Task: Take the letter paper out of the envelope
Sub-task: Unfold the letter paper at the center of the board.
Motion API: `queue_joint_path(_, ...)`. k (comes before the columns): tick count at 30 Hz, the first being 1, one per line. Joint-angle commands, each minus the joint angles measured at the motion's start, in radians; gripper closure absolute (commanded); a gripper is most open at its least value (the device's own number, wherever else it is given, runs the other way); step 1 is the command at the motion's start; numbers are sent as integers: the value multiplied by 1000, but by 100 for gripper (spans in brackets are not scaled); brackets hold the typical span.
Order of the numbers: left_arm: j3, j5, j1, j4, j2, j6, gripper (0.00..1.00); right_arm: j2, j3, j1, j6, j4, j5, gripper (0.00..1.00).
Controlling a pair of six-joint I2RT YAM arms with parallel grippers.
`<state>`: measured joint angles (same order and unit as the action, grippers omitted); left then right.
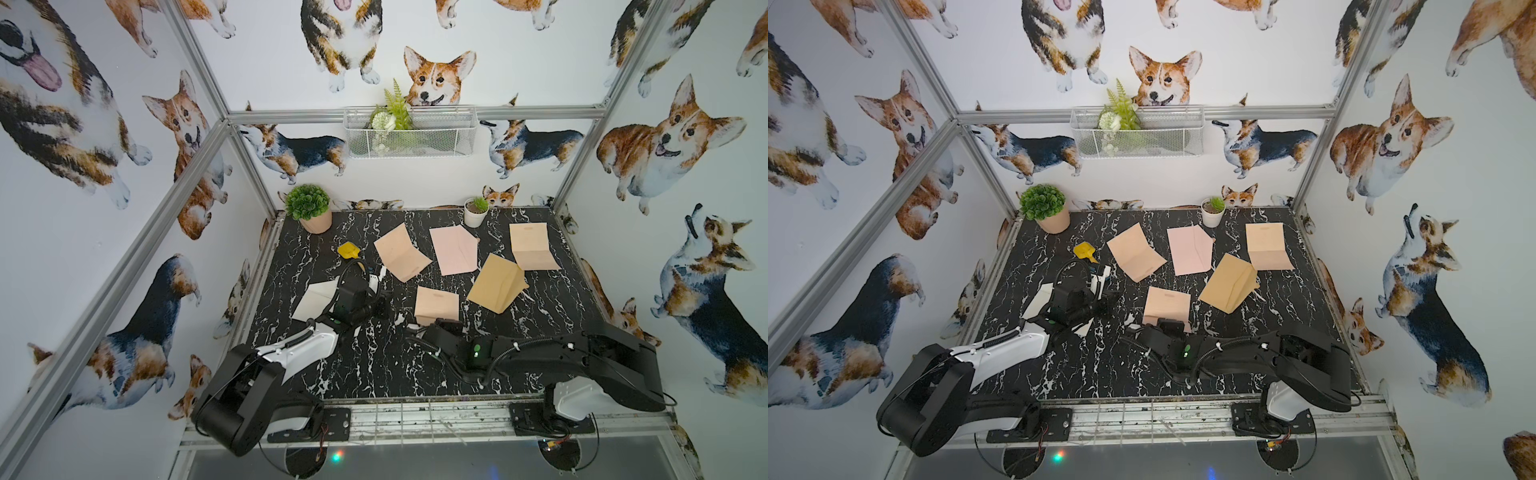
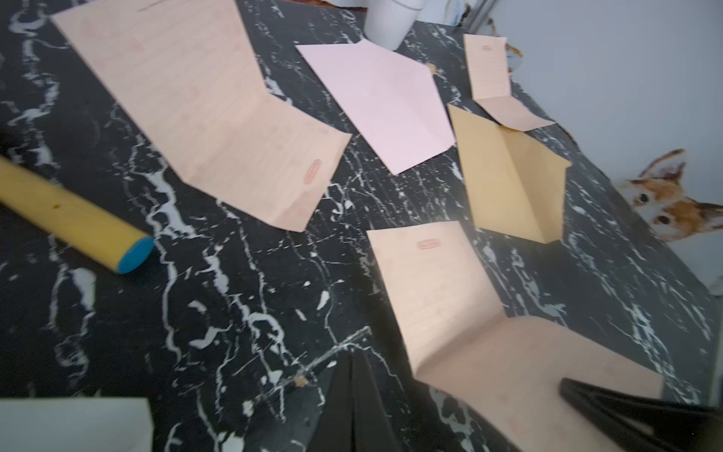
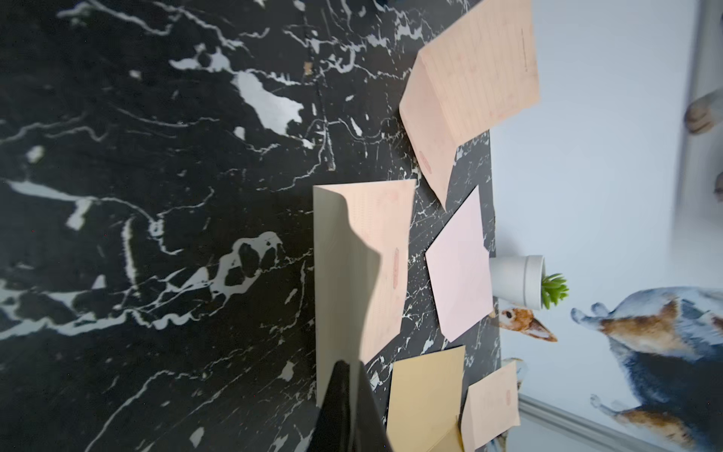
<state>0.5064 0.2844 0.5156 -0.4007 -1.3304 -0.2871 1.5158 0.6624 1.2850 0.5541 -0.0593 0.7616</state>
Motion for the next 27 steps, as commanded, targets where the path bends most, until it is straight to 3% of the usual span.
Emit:
queue_joint_path(1, 20, 227, -2, -140, -46, 10, 100, 80, -58, 40, 207, -462, 107, 100)
queue_joint_path(5, 58, 342, -1, -169, -127, -15, 100, 285, -68, 82, 351, -779, 183, 100)
queue_joint_path(10, 89, 447, 8, -238, -215, -65, 100, 578, -36, 134, 677, -1321, 253, 100)
queue_joint_path(13, 97, 448, 21, -226, -222, -57, 100, 591, -17, 141, 644, -1262, 242, 100)
queue_joint_path(19, 108, 421, 27, -180, -221, -34, 100, 319, -40, 142, 223, -714, 90, 100)
queue_joint_path(27, 157, 386, 41, -62, -257, 13, 100, 305, -65, 143, 215, -692, 94, 100)
